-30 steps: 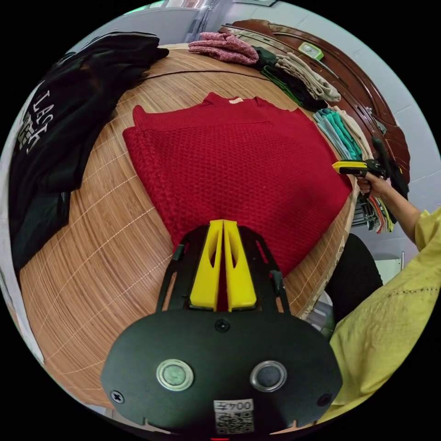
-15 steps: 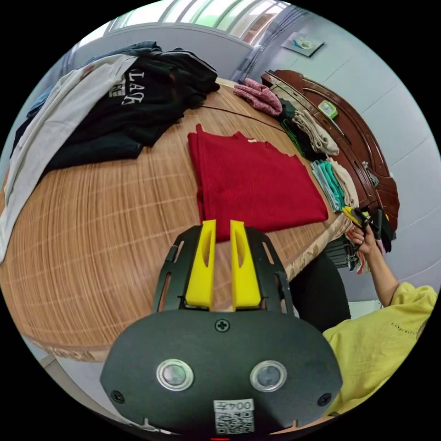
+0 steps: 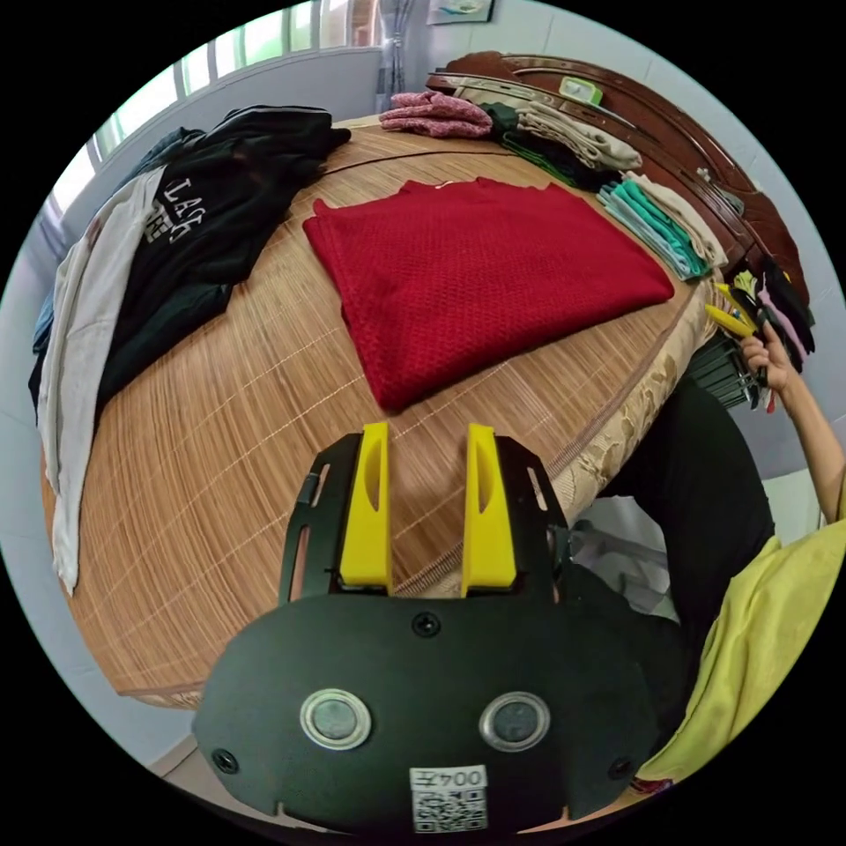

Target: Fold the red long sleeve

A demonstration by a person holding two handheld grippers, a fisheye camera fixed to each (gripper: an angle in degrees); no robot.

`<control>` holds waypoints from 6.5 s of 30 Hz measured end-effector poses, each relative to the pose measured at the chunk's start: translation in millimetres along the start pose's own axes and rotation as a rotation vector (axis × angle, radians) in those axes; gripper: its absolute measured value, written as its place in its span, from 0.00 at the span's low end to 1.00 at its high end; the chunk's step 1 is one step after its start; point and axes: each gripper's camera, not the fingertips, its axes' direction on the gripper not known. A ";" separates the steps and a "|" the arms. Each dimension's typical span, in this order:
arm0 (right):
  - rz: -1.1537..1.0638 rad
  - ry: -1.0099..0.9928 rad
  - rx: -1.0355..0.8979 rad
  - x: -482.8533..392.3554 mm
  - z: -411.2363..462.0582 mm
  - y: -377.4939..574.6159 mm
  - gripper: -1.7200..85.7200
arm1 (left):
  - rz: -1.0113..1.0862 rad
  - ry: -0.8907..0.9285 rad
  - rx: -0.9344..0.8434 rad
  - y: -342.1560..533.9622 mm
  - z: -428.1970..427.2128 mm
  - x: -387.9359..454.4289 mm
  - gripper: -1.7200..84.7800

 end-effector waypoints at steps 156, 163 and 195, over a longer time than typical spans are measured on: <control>-0.978 0.592 -0.368 -21.4 427.4 107.4 0.17 | -0.079 -0.182 -0.166 -11.7 -94.7 109.6 0.04; -0.975 0.420 -0.206 -57.8 408.2 55.4 0.17 | -0.216 0.163 0.338 29.1 -138.4 8.9 0.19; -0.877 0.687 -0.296 -58.9 529.8 -58.0 0.05 | -0.314 -0.017 0.073 -33.9 20.0 -162.6 0.09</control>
